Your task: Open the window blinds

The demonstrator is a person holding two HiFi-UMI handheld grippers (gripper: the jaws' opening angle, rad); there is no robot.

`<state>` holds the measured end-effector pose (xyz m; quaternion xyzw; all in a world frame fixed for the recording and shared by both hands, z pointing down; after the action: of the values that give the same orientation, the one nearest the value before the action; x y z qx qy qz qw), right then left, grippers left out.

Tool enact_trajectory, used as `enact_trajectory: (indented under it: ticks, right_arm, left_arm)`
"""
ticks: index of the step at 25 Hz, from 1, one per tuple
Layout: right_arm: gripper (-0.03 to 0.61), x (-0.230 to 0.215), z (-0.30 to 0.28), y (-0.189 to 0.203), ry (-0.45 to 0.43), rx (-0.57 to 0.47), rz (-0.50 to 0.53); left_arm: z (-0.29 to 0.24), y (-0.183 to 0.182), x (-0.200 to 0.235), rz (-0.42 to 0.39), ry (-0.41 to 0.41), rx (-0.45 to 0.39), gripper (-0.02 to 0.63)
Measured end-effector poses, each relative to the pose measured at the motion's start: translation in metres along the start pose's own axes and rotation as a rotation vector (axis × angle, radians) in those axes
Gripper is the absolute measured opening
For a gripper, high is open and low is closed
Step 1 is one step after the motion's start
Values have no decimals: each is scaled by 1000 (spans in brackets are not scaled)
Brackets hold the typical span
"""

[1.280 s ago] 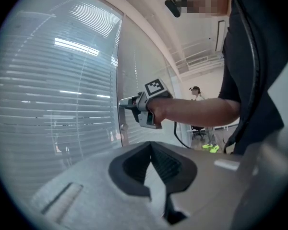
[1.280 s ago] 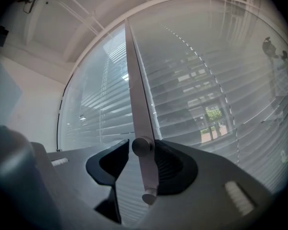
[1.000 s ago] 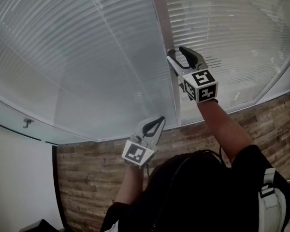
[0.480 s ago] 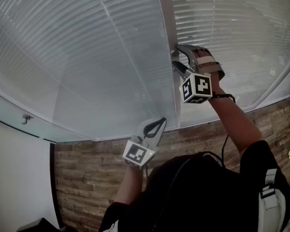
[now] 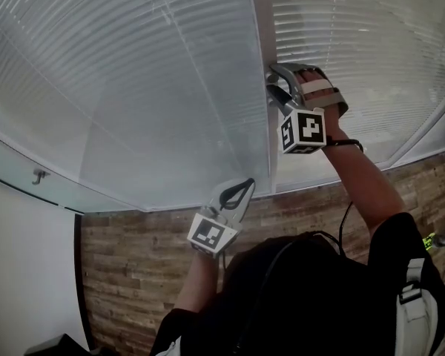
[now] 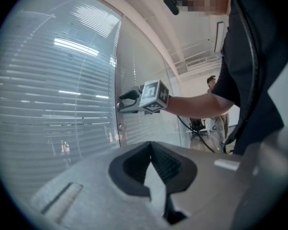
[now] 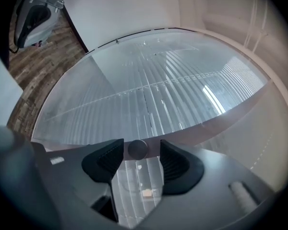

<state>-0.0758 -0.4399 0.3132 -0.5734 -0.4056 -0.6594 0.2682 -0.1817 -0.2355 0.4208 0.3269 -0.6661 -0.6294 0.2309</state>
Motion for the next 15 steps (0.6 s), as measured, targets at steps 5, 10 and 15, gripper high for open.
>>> enact_trajectory:
  ticks: [5,10,15]
  right_arm:
    - [156,3,0,1,-9,-2,15]
    - [133,4,0,2,-12,2,-13]
    - [132,4,0,2,-7,-2,-56]
  left_arm:
    - [1,7,2,-23,-14,-34,5]
    - [2,7,4,-46,-15,-27,5]
    - [3,0,1,3,-11,3,5]
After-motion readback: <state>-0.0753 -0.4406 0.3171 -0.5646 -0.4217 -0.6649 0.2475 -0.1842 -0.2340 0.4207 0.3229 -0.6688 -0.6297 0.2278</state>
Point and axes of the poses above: the fingertips, and each gripper's own axes: z backward along the fingers, x to its left, y out of its underside, the point moved 8 cm from there along z, backward along the fingers, and after that the axes turned 8 degrees about y, right-handed, at the moved point
